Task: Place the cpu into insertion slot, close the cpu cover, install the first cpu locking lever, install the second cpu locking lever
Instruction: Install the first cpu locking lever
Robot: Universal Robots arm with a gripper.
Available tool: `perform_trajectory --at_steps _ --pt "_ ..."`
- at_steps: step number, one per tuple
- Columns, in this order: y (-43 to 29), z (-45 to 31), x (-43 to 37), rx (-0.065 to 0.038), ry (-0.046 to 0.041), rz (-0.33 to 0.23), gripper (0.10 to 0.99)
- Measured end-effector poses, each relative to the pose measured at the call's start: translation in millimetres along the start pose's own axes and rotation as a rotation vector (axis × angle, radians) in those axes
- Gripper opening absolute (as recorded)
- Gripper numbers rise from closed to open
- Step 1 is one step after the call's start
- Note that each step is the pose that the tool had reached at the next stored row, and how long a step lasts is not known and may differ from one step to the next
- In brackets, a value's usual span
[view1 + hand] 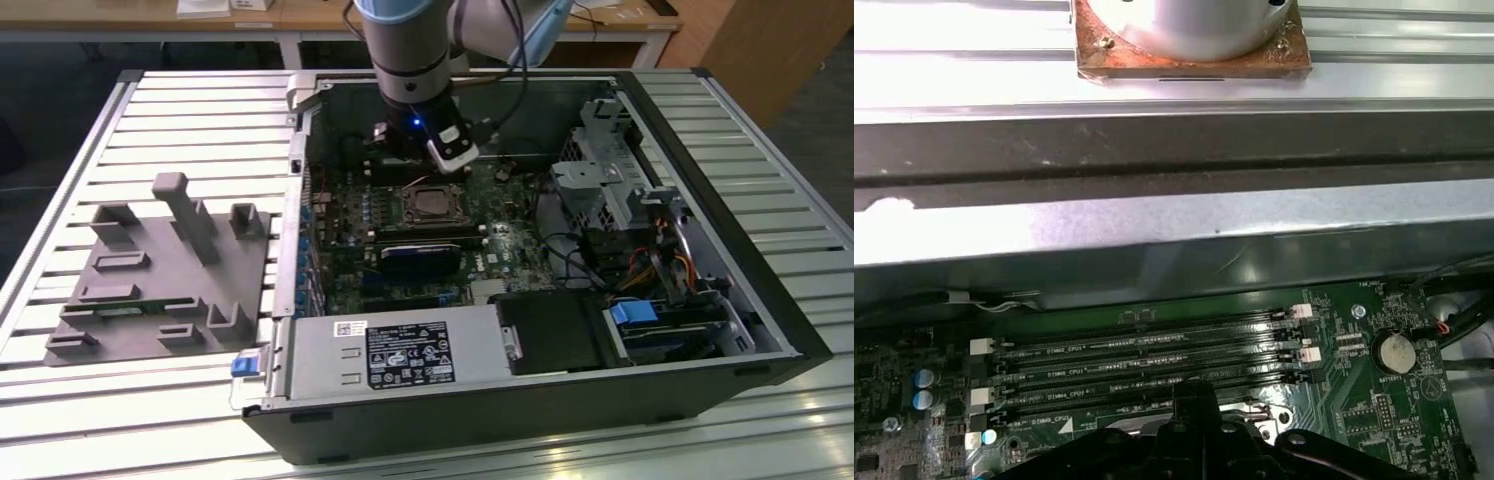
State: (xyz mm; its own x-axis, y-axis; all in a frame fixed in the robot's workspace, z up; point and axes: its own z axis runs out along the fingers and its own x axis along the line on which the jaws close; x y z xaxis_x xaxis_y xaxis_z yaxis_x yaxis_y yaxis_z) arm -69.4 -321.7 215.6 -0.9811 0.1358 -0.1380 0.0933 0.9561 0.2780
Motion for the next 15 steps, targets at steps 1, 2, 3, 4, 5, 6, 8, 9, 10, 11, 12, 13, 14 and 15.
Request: perform_trajectory --at_steps 1,2,3,4,5,6,8,9,10,11,12,13,14,15 --pt "-0.1 0.6 -0.6 0.000 0.0000 0.000 0.106" --pt "0.0 1.3 -1.4 0.000 0.0000 0.000 0.106" --pt "0.1 1.9 -2.2 0.000 0.0000 0.000 0.106" --pt "0.2 2.4 -3.1 0.000 0.0000 0.000 0.106" --pt "0.6 2.8 -4.1 0.000 -0.0001 0.000 0.106" --pt "0.7 3.0 -4.8 0.000 0.0000 0.000 0.106" --pt "0.8 3.1 -5.2 0.000 0.0000 0.000 0.106" --pt "0.8 3.1 -5.2 0.000 0.0000 0.000 0.106" --pt "0.8 3.1 -5.2 0.000 0.0005 -0.002 0.106" --pt "0.8 3.1 -5.3 -0.001 0.0008 -0.003 0.106" --pt "0.8 3.3 -5.2 -0.002 -0.0011 -0.003 0.106" --pt "0.6 3.7 -4.9 -0.004 -0.0071 -0.005 0.106" --pt "0.4 4.1 -4.4 -0.005 -0.0141 -0.007 0.106" --pt "0.2 4.5 -3.9 -0.006 -0.0216 -0.009 0.106"
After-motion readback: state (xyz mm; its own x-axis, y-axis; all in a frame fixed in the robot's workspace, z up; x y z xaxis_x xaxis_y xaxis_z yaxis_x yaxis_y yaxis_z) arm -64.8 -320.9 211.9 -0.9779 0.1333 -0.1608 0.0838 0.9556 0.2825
